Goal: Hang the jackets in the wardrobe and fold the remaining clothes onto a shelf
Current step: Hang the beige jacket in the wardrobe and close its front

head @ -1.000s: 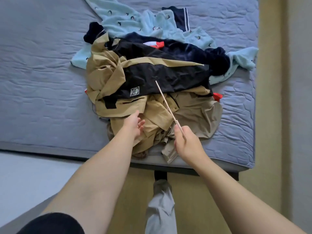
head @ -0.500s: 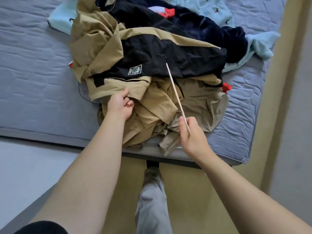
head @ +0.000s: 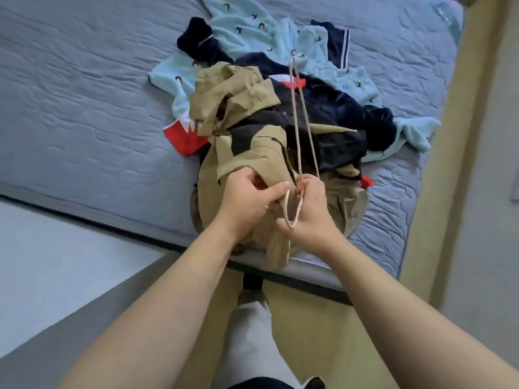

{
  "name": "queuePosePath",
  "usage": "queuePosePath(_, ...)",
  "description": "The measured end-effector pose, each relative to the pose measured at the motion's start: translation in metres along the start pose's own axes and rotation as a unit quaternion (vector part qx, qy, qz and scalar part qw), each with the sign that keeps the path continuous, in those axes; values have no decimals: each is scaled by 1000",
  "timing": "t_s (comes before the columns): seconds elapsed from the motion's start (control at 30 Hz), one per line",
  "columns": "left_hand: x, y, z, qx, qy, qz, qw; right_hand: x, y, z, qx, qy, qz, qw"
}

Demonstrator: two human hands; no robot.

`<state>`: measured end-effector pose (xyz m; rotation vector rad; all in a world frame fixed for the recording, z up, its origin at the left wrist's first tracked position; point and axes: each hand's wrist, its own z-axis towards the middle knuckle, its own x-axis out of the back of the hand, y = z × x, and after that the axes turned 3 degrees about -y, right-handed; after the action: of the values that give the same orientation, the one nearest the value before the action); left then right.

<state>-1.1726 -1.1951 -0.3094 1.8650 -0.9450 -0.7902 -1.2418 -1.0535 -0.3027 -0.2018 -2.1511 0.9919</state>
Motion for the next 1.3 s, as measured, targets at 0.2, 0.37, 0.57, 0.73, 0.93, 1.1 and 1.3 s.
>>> queuePosePath(0.2, -20, 53, -27, -17, -41, 4, 999, 8, -23, -14, -17, 63, 84, 994)
queuePosePath(0.37, -11, 49, -34, 102, -4, -179, 979, 28, -43, -22, -29, 83, 83, 993)
queuePosePath(0.57, -4, 22, -26, 166, 102, -502, 843, 69, -50, -59, 16, 35, 32, 999)
queuePosePath(0.73, -33, 37, -14, 142, 91, -495, 853, 110, -13, -105, 1, 29, -3, 1000)
queuePosePath(0.93, -99, 74, -31, 89, -2, -389, 917, 149, 46, -156, -82, 13, -23, 996)
queuePosePath(1.1, -185, 95, -98, 54, -59, -191, 978, 164, 60, -176, -67, 67, 45, 994)
queuePosePath(1.3, -237, 105, -143, -56, -113, 9, 992, 164, 49, -185, 0, 156, 123, 980)
